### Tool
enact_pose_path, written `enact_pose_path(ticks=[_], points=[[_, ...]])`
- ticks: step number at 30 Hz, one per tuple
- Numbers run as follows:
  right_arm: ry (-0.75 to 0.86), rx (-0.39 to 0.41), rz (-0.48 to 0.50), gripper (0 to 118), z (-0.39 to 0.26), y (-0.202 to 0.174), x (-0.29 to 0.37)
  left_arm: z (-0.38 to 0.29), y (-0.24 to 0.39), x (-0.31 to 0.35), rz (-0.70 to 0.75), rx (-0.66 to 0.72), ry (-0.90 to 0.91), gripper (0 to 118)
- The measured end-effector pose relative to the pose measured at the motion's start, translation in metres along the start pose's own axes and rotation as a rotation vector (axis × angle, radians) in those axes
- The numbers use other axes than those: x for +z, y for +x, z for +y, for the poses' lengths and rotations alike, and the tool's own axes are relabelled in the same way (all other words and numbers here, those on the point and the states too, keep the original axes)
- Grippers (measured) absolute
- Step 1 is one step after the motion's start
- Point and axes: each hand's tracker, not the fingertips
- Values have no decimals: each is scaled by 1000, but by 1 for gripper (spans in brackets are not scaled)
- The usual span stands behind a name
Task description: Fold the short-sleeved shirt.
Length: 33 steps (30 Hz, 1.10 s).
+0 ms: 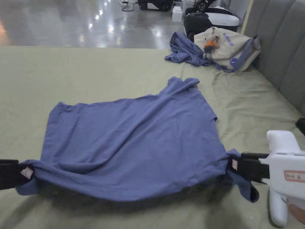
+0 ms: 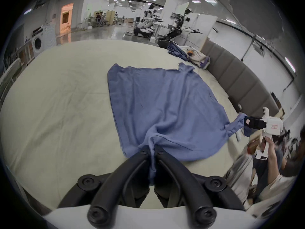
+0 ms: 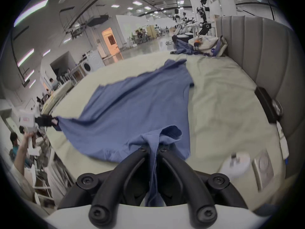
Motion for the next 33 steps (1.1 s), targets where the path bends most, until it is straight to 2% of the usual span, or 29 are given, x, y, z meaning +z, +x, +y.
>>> enact_pose_path(ticks=[2, 6, 8, 9, 12, 13, 14, 15, 16, 17, 20, 21, 22, 23, 24, 25, 26, 27, 28, 30, 32, 33], points=[[7, -21, 16, 7, 32, 4, -24, 26, -16, -23, 1, 45, -30, 3], [-5, -9, -24, 7, 68, 2, -72, 56, -30, -69, 68, 59, -90, 3], [-40, 30, -51, 7, 79, 1, -96, 63, -37, -85, 84, 77, -109, 3], [-54, 18, -92, 7, 81, 2, -104, 62, -35, -90, 88, 75, -113, 3], [-92, 97, -177, 7, 82, -6, -123, 64, -36, -107, 141, 58, -147, 3], [-89, 114, -200, 8, 81, -6, -127, 61, -33, -111, 144, 50, -165, 10], [-77, 124, -227, 20, 79, -1, -131, 60, -31, -115, 166, 40, -171, 33], [-56, 135, -248, 48, 76, 0, -129, 56, -28, -117, 207, 13, -167, 70], [-18, 136, -257, 83, 72, 1, -123, 51, -25, -117, 239, -17, -157, 90], [30, 123, -228, 90, 65, 3, -112, 40, -18, -108, 250, -48, -67, 90], [204, 83, -108, 89, 42, -4, -57, 4, -1, -68, 291, -110, 157, 90], [267, 85, -107, 86, 30, -10, -34, -12, 8, -47, 286, -126, 225, 90], [307, 99, -85, 62, 18, -14, -8, -29, 16, -28, 271, -147, 288, 84], [331, 105, -54, 17, 7, -19, 13, -44, 22, -13, 250, -171, 319, 65], [350, 112, -30, 2, -3, -27, 32, -52, 30, 0, 245, -188, 297, 21], [388, 124, -73, 2, -16, -38, 49, -61, 37, 6, 268, -197, 284, 0], [407, 104, -65, 2, -26, -42, 70, -76, 41, 9, 309, -207, 342, 0], [385, 109, 5, 2, -33, -44, 81, -78, 39, 8, 293, -194, 284, 0], [400, 94, 28, 2, -43, -49, 94, -73, 31, 3, 222, -166, 161, 0], [394, 98, 8, 2, -57, -52, 106, -70, 11, -20, 150, -136, 121, 0], [373, 109, 3, 2, -68, -56, 115, -64, 2, -50, 212, -143, 28, 0], [366, 110, -7, 2, -72, -58, 118, -61, -3, -60, 196, -140, 53, 0]])
